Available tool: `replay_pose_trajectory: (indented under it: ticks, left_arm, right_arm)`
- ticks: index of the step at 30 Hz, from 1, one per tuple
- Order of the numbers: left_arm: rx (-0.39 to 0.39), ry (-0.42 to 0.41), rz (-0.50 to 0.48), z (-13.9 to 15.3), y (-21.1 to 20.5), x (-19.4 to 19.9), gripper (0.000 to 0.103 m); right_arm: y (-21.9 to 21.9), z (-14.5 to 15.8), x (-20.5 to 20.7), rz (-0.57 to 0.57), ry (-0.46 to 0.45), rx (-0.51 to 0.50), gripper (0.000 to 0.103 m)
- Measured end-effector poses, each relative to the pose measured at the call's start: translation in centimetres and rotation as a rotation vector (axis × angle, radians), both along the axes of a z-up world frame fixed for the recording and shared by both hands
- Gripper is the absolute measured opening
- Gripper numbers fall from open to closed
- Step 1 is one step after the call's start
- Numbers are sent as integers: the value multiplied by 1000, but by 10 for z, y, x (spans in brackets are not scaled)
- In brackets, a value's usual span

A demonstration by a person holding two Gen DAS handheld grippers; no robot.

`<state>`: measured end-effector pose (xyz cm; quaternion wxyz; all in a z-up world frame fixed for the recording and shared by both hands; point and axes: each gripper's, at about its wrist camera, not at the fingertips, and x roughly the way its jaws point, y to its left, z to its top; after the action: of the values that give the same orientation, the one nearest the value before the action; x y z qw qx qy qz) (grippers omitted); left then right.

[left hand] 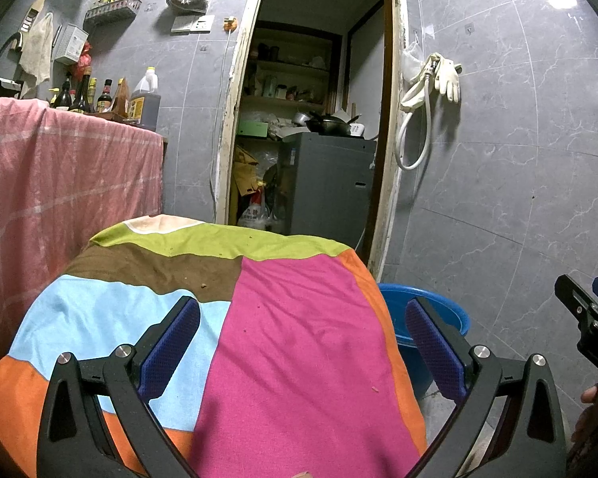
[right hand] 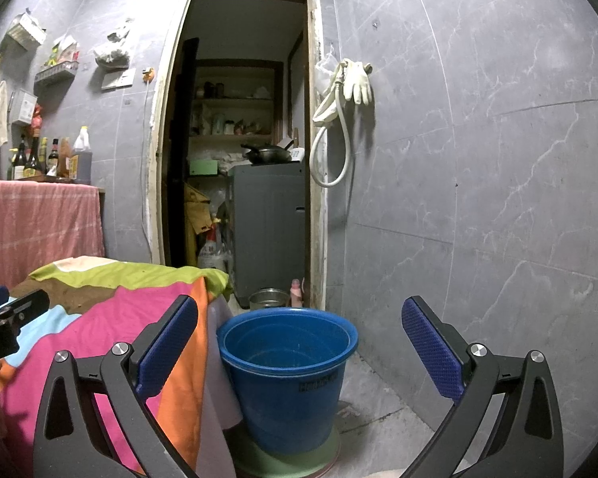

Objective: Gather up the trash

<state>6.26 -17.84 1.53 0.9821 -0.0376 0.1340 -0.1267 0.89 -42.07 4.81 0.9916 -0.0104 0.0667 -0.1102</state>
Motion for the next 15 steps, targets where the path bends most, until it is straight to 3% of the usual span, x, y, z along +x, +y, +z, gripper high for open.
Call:
replay_pose_trajectory:
  ticks: [15]
  left_arm:
    - [1, 1, 0, 0, 0, 0, 101]
  right_arm:
    - [1, 1, -1, -1, 0, 2, 103]
